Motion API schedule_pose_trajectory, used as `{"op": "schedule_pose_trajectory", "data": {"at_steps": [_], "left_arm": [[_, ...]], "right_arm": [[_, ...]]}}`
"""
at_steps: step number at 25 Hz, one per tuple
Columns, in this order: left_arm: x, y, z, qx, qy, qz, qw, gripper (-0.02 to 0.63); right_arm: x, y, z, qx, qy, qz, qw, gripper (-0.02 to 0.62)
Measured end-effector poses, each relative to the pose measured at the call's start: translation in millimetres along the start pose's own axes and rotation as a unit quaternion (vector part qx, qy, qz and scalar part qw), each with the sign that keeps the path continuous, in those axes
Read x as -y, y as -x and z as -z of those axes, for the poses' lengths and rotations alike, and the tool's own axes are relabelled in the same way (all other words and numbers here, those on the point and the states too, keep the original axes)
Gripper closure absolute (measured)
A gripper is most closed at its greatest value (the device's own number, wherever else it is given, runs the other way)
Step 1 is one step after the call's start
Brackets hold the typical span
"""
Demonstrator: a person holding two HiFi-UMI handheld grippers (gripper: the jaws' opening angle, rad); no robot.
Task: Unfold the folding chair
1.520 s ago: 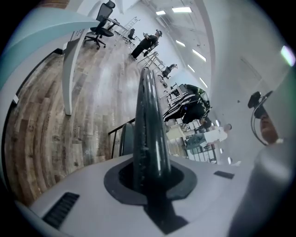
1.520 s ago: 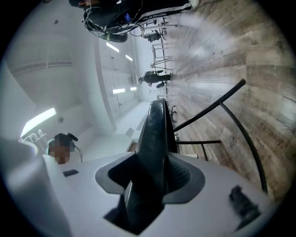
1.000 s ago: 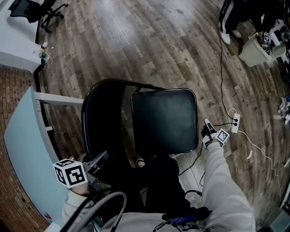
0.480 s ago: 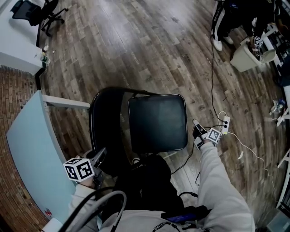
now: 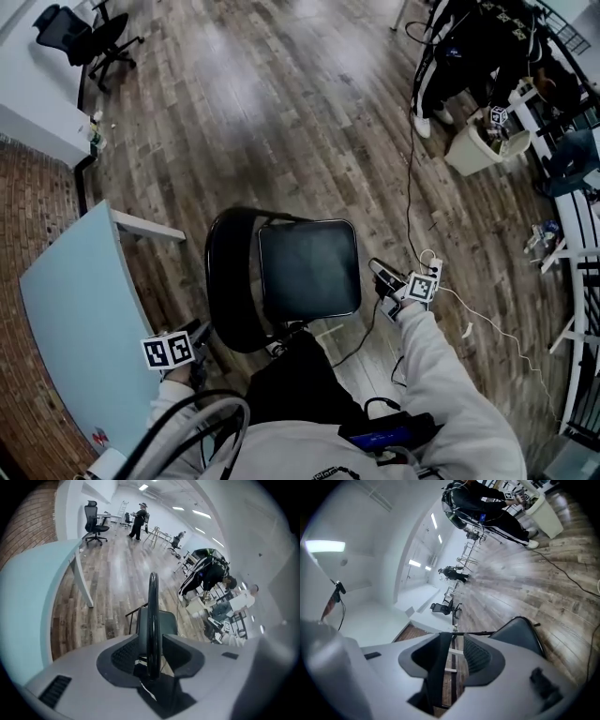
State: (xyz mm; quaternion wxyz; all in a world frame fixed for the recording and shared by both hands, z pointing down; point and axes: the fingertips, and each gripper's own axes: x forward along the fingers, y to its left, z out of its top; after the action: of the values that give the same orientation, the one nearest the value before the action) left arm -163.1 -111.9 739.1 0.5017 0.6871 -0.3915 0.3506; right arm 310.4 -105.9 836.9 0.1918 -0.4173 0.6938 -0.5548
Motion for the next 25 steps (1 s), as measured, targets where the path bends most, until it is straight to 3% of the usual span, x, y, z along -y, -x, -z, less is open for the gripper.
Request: {"op": "schedule_pose_trajectory", "data": {"at_steps": [3,6,11,15,19,25], "left_arm": [[6,46,-13,0.037,0.017,0.004,0.9992,0.443],[25,87,-35,0.079,0.009,0.018,0.9967,0.443],[71,148,-89,0.166,-0.050,0.056,0.9834,0.445],[106,185,-123,0.227,-0.107,0.078,0.9647,0.497],[126,233,-142,0.296,-0.147,0.073,0.9411,0.517],[164,294,-180,0.415,-0.203,0.071,0.8839,0.600]], "right_arm": [[-53,1,-19,-0.005,0.024,-0.008,1.000,0.440],[-109,-3,-37,-0.005,0.052,-0.019,0.998,0.441],[-209,-15,-66,0.006,0.150,0.006,0.989,0.441],[-301,-24,-92,0.026,0.230,-0.001,0.973,0.442],[-396,-36,-99,0.039,0.305,-0.020,0.951,0.442],[-501,-36,-107,0.086,0.417,-0.012,0.905,0.469]]}}
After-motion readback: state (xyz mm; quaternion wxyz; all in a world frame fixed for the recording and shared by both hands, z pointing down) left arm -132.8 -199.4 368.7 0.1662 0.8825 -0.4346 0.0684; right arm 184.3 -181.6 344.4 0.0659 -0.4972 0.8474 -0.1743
